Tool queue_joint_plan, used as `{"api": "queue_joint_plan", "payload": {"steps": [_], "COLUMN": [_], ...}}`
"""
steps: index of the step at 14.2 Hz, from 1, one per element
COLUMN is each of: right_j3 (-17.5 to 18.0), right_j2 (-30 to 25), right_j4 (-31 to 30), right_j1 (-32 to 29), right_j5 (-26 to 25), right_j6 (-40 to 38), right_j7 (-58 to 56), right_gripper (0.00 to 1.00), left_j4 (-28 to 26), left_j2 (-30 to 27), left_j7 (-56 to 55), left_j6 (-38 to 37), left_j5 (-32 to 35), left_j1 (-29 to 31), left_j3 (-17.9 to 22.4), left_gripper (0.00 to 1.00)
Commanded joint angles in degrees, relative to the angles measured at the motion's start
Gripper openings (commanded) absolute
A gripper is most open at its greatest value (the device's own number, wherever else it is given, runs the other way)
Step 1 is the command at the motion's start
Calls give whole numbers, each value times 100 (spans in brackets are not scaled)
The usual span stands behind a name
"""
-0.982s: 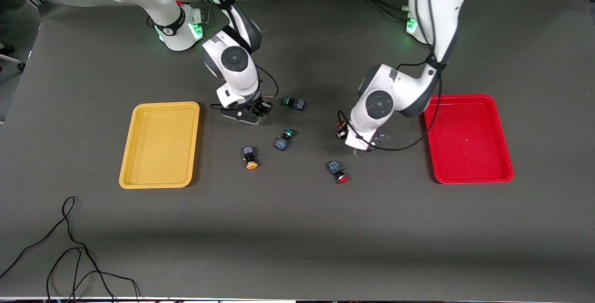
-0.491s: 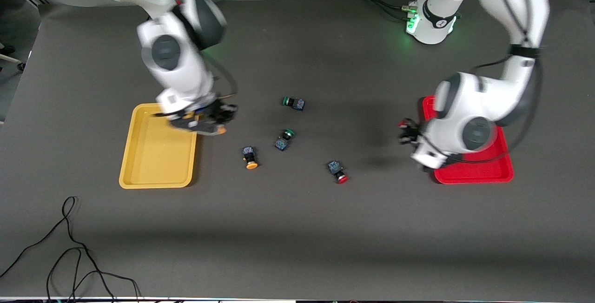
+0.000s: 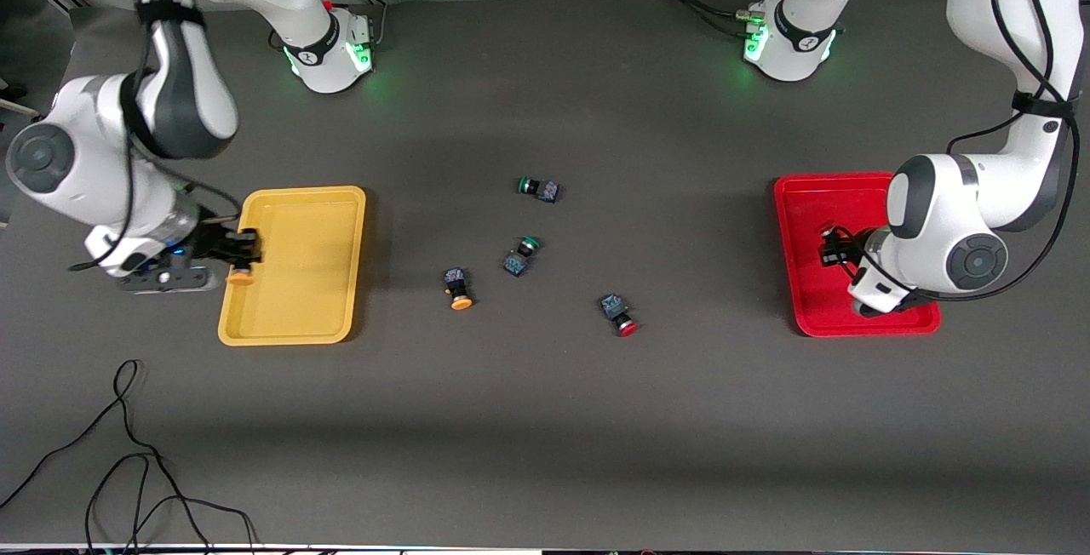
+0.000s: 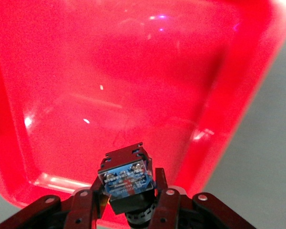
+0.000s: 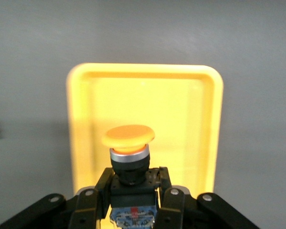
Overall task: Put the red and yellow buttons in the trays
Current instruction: 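Carry the yellow button to the yellow tray while the left gripper carries red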
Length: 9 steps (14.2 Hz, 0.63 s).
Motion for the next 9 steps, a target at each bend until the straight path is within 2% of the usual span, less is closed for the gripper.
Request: {"api": "queue_joint_plan", "payload": {"steps": [1,2,3,4,6,7,8,9], "right_j3": [-14,12,30,21,21,21,13,-5], "right_j2": [1280,1747,2187,2487,2622,2604,2578,2525], "right_j4": [-201,-96,0,140,212,212,282,404], "right_j1": [-170,-337,-391,-391,-400,-400,-391,-391], "right_j5": [1089,1712,2249,2594,2659,2711,2720,2712], "right_j6": [758,916,978,961,944,918,856,603], "right_j7": [-1109,-1750,-2322,-2588,-2609,-2574,-2382,-2319], "right_gripper": [24,24,24,24,24,28,66,99], "left_j4": [-373,-391,-391,-391,-312,-207,-6,292], "left_j2": [-129,-120,-129,-164,-278,-357,-418,-402], "left_j7": [57,66,66,57,-13,-48,-127,-328], "left_j6": [309,336,293,249,57,-154,-434,-750], "left_j5": [150,142,141,141,98,63,45,36], "left_j1": [250,260,295,356,348,295,217,68], "left_j3": [-72,-72,-72,-80,-89,-124,-168,-255], "left_gripper": [0,70,100,100,100,100,100,100]}}
